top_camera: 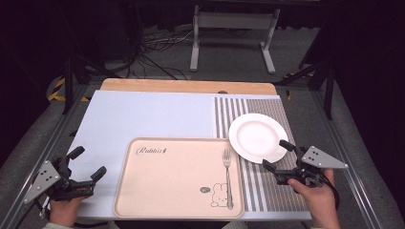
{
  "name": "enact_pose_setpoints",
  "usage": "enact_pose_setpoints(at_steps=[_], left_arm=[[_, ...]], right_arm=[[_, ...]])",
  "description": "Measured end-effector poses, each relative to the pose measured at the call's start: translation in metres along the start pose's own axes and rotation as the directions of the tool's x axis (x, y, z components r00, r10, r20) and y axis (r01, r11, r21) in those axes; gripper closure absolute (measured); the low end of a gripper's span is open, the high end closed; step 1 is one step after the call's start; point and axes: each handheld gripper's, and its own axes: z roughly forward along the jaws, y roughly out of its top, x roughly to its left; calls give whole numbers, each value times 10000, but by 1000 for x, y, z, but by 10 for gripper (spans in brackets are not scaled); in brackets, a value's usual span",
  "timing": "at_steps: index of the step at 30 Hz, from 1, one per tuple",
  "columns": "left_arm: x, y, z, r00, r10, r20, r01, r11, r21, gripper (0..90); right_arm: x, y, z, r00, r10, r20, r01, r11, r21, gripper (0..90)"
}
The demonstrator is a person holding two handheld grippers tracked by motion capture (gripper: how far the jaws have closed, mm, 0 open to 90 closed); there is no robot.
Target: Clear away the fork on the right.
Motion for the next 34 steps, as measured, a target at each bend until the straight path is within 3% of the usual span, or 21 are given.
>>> enact_pose_setpoints(at_steps=[6,10,14,21,23,34], left_arm=[[0,0,0,10000,-48,-28,48,10000,-53,9],[0,0,-1,10000,-16,-22,16,10000,2,9],[1,-1,0,10000,1,-43,-1,10000,-9,9],[2,-1,-1,10000,29,-50,-29,10000,46,9],[3,-1,-1,10000,62,-73,-62,10000,14,9],[4,-1,-1,9999,88,-49,-87,10000,46,9]], right_arm=[[-4,-13,-5,9999,128,13,-128,9993,-342,31],[-6,-24,-7,9999,-65,152,70,9994,-330,17],[-9,-36,-8,9990,375,253,-359,9976,-584,17],[-13,-52,-9,9971,692,316,-678,9967,-440,16],[-14,-58,-8,9967,719,388,-714,9974,-129,16],[-11,-57,-5,9960,877,173,-877,9961,-4,12]])
